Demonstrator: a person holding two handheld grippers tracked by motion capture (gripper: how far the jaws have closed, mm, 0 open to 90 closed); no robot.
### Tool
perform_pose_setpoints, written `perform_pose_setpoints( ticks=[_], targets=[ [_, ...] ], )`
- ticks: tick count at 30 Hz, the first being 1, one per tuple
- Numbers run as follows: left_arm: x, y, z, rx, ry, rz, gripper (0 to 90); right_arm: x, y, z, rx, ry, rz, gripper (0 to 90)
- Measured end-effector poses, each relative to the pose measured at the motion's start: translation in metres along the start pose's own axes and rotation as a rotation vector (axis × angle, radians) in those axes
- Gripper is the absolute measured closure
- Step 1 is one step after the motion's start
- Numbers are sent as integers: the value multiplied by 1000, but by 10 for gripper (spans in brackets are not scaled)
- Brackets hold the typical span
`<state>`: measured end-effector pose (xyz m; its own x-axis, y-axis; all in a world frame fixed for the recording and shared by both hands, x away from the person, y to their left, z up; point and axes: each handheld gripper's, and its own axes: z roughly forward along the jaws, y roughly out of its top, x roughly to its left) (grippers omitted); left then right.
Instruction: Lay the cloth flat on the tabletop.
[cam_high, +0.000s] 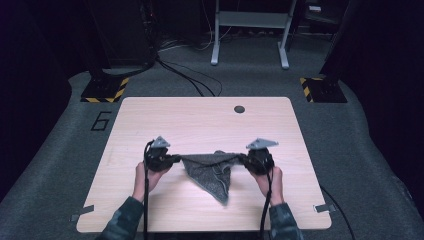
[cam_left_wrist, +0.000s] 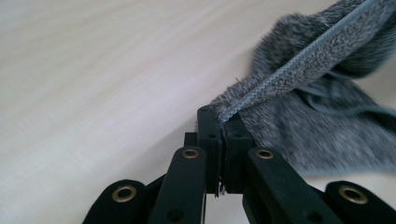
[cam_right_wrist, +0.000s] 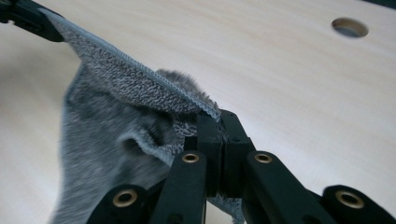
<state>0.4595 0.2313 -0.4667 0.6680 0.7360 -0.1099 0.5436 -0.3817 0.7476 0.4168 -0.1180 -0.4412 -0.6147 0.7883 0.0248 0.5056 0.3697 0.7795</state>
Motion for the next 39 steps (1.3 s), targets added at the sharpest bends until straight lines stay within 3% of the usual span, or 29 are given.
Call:
perform_pose_setpoints(
  ticks=[3,4,5,6,7,9,10,12,15,18,19,20,23,24,26,29,32,35,36,39],
  targets=[
    [18,35,7,14,58,29,885,-25,43,25,39,-48,-20,890],
    [25,56,5,5,92,39,884,-30,55,28,36,-66,-15,890],
    [29,75,0,2,139,75,885,-38,75,28,27,-103,-28,890],
    [31,95,-8,-28,161,84,884,-43,94,25,14,-120,-43,890],
    [30,119,-23,-79,204,106,885,-44,113,18,-13,-151,-56,889],
    [21,145,-49,-163,257,157,884,-44,147,-6,-84,-199,-113,888],
    [12,157,-67,-201,293,214,884,-41,160,-21,-129,-224,-139,887],
    [-3,159,-87,-240,325,276,884,-31,174,-49,-207,-255,-183,883],
    [-25,132,-97,-261,318,333,883,-17,161,-75,-261,-249,-239,878],
    [-38,84,-81,-200,287,370,882,-5,115,-70,-213,-205,-267,873],
    [-43,53,-67,-151,260,373,881,-2,100,-64,-185,-196,-274,869],
    [-45,38,-58,-123,235,361,881,4,66,-51,-133,-161,-270,865],
    [-50,-19,-29,-7,173,330,879,12,5,-22,-32,-96,-242,855],
    [-51,-38,-21,13,134,292,879,16,-14,-13,0,-70,-216,854],
    [-54,-61,-14,32,116,257,877,24,-47,0,46,-22,-175,838],
    [-57,-79,-14,52,80,224,872,32,-68,4,64,26,-134,817],
    [-62,-85,-18,69,44,222,839,37,-74,0,91,68,-117,740],
    [-65,-87,-27,100,22,211,664,36,-72,-8,100,107,-126,627],
    [-65,-88,-29,87,16,199,571,34,-70,-14,91,108,-114,586],
    [-61,-82,-40,68,-1,164,407,28,-63,-23,71,121,-101,539]
  ],
)
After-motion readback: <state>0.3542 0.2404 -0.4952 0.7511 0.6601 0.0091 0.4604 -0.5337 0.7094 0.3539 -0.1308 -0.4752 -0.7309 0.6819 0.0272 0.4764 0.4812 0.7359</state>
